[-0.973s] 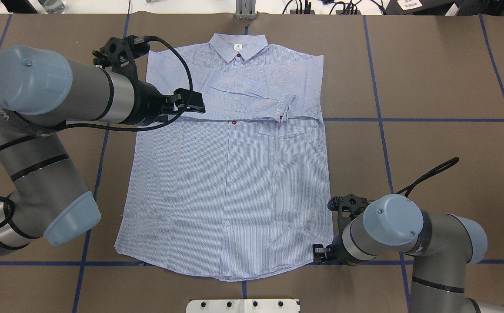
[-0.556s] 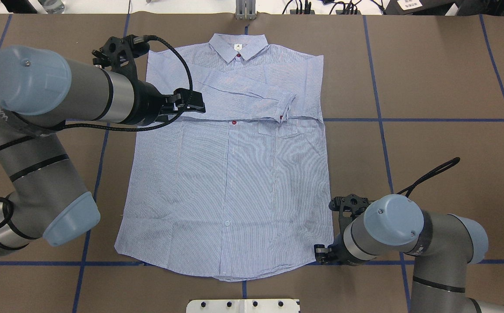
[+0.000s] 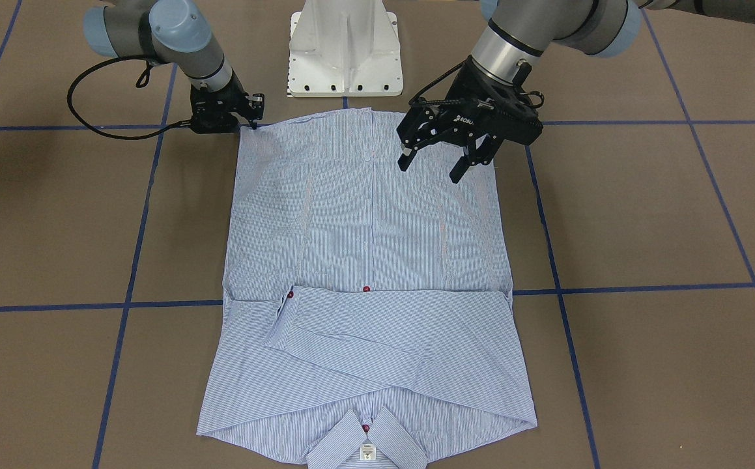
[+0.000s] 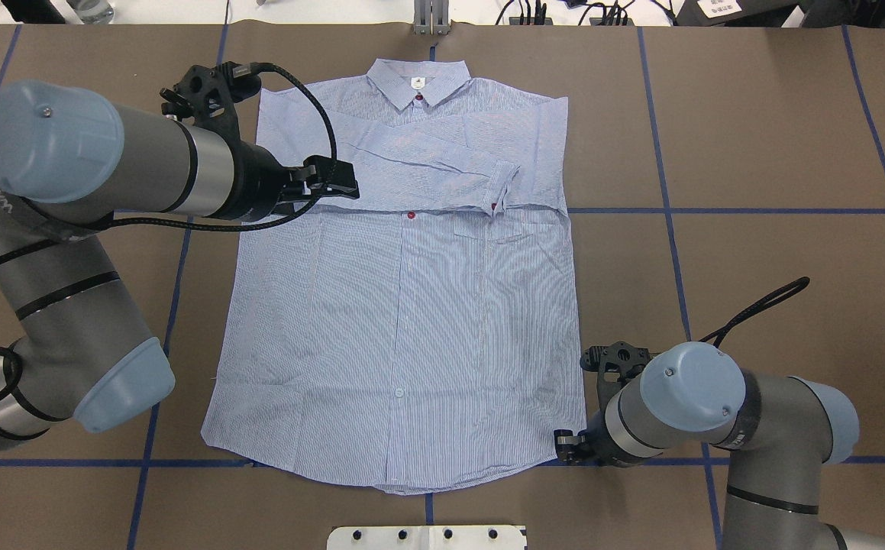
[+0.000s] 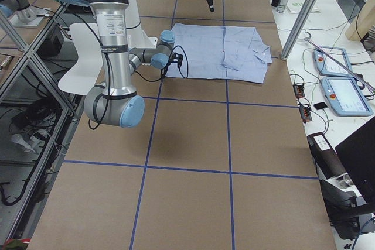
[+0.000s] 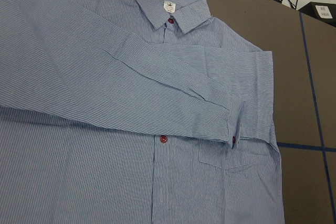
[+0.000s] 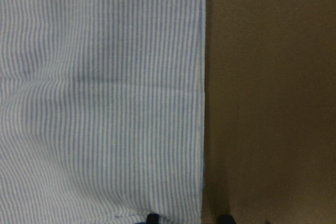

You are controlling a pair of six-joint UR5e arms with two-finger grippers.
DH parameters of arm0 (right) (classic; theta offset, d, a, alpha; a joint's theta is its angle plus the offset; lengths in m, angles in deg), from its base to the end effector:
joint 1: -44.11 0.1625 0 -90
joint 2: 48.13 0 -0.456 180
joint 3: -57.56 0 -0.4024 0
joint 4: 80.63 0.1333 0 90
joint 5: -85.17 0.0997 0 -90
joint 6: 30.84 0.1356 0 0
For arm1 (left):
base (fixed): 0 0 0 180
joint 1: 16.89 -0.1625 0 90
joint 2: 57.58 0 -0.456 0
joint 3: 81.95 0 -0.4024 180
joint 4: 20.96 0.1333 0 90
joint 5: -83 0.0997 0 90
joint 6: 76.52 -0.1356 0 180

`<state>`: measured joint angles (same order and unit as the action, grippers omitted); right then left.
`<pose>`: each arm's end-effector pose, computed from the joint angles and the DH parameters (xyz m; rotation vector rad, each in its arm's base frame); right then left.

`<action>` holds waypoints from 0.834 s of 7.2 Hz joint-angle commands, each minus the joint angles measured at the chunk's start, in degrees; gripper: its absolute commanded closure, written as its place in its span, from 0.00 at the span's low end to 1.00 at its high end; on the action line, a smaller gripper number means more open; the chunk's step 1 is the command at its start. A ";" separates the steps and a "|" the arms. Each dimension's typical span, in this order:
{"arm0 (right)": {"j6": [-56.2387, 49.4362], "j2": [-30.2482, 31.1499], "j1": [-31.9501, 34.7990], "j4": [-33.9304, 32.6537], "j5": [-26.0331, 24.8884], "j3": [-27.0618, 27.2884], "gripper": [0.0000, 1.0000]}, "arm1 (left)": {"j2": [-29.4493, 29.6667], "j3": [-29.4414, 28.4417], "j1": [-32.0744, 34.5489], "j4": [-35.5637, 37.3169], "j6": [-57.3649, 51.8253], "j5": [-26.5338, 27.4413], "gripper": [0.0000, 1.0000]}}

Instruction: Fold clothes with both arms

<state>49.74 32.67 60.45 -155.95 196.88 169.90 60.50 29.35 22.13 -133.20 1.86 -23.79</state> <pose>-0.5292 -0.2418 0.4173 -0.1712 -0.8557 -0.0398 0.4312 -0.4706 0.2057 0.3015 1.2311 -0.2296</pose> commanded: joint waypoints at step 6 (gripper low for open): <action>-0.07 -0.38 0.17 0.00 0.35 0.42 1.00 | -0.05 0.06 0.00 0.00 -0.07 0.00 0.02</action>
<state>49.67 32.43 60.44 -155.95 197.07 170.17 60.46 29.41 22.13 -133.20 1.79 -23.79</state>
